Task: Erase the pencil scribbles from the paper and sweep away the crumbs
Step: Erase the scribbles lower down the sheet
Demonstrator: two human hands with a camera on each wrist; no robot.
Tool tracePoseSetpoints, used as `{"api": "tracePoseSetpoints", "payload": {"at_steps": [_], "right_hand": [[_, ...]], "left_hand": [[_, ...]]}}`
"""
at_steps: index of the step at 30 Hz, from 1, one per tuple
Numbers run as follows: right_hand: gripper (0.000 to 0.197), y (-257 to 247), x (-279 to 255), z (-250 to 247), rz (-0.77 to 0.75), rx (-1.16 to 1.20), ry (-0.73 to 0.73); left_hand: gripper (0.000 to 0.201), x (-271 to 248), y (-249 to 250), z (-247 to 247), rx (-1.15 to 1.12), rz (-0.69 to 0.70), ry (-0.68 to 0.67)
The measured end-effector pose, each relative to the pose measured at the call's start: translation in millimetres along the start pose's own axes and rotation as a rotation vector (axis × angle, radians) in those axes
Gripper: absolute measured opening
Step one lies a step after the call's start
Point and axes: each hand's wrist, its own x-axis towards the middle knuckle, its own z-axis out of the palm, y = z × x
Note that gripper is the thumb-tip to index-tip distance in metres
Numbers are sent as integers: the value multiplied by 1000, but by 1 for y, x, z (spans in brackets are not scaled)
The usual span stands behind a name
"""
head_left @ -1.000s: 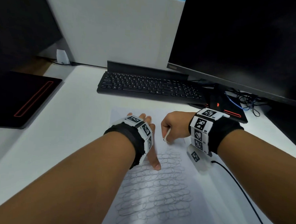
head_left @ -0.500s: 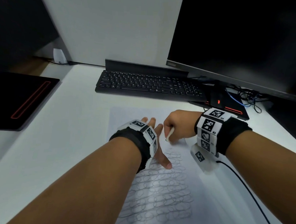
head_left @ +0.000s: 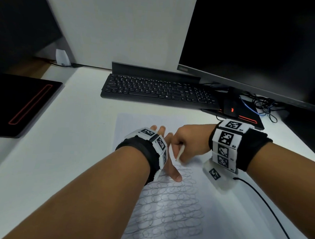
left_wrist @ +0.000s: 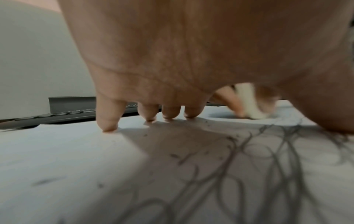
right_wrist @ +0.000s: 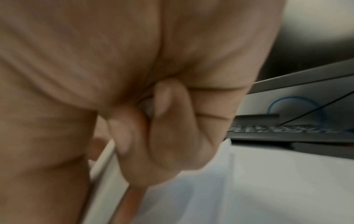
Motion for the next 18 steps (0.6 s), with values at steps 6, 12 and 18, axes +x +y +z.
{"api": "tracePoseSetpoints", "payload": {"at_steps": [6,12,18], "right_hand": [[11,4,-1,2,30,17,66],[9,18,1,-5,109,38,158],[10,11,-1,5,9,18,40]], "left_hand": [[144,6,-3,5,-18,-39,0],[135,5,3,-1,-2,-58,-30],[135,4,-2,1,29,-39,-26]]}}
